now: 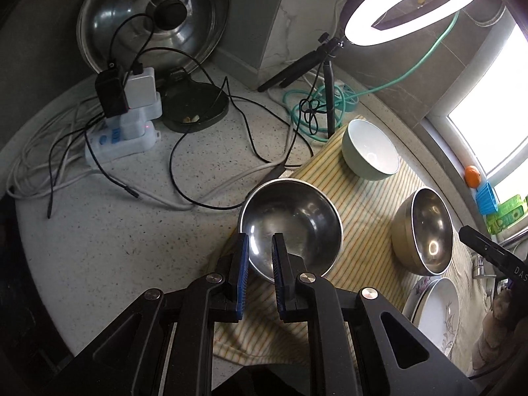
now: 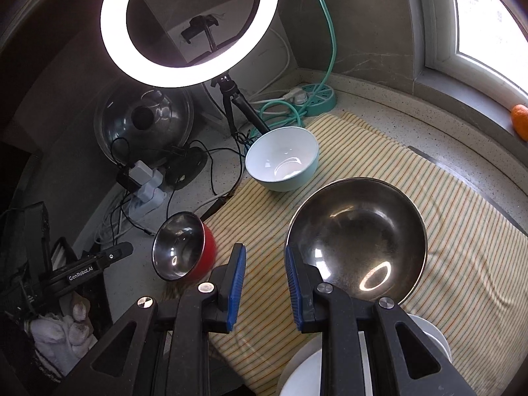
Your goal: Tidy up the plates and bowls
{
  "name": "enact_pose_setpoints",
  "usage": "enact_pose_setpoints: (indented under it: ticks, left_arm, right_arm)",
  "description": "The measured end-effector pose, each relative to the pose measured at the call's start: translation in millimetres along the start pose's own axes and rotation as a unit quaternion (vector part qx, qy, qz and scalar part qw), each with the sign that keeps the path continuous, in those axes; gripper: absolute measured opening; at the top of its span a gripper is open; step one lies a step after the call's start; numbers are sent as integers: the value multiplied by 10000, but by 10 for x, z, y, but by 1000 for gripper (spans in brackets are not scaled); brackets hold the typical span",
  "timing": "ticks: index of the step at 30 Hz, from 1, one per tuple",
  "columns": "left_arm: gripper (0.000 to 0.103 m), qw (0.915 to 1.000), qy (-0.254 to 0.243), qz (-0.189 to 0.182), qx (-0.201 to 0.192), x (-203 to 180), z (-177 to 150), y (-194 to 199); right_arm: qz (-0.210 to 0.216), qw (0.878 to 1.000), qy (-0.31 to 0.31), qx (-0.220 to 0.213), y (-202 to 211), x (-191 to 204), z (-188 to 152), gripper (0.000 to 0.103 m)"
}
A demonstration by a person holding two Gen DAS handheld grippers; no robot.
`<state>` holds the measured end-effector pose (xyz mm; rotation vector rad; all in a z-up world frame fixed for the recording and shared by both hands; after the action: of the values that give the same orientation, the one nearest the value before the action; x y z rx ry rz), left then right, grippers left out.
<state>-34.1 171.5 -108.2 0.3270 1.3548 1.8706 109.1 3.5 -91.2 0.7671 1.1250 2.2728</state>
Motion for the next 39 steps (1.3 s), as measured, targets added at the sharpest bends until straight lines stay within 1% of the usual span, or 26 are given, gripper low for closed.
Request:
enact_pose_setpoints:
  ticks: [2,5,7,11,15,18,21,30,39]
  left_arm:
    - [12,10000,-80,-19,37,63,21,-38]
    - [12,9995,-198,-176,155,128,55,-112]
    - [12,9991,-286,-206,232,153,77,-174]
    - [12,9979,-316,-386,407,224,121,-303]
    - [12,9971,-342,-474,496,246,149,-375]
    - [12,9970,-354,-469,510,251,182,-430]
    - [12,9965,-315,-530,560,257,184,-467]
    - [12,9960,-279,-558,647,254,190,-567]
    - [12,9955,-212,-563,729,258,183,-652]
  right_arm:
    - [70,10000,-40,42,-87,99,-5,22]
    - [110,9997,-171,100,-241,229,-34,22]
    - [172,9993,-294,159,-351,296,-59,22]
    - [175,9985,-402,319,-591,424,-106,22]
    - [138,9978,-426,494,-821,520,-94,22]
    - [216,9968,-506,579,-937,560,-67,22]
    - [107,9971,-398,645,-1029,610,-44,22]
    - [171,9945,-424,937,-1278,669,-36,22]
    - [164,9936,-367,1053,-1350,676,-16,17]
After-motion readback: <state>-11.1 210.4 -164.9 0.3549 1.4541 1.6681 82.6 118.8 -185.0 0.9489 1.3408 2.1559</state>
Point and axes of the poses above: each gripper's, at about its wrist camera, not at the fingertips, and y roughly against the way its jaws point, x to its left, z to its top, the point moved 2 cm from there along -y, roughly the way its jaws point, and after that the axes turned 5 degrees about x, right-handed, at the moved point
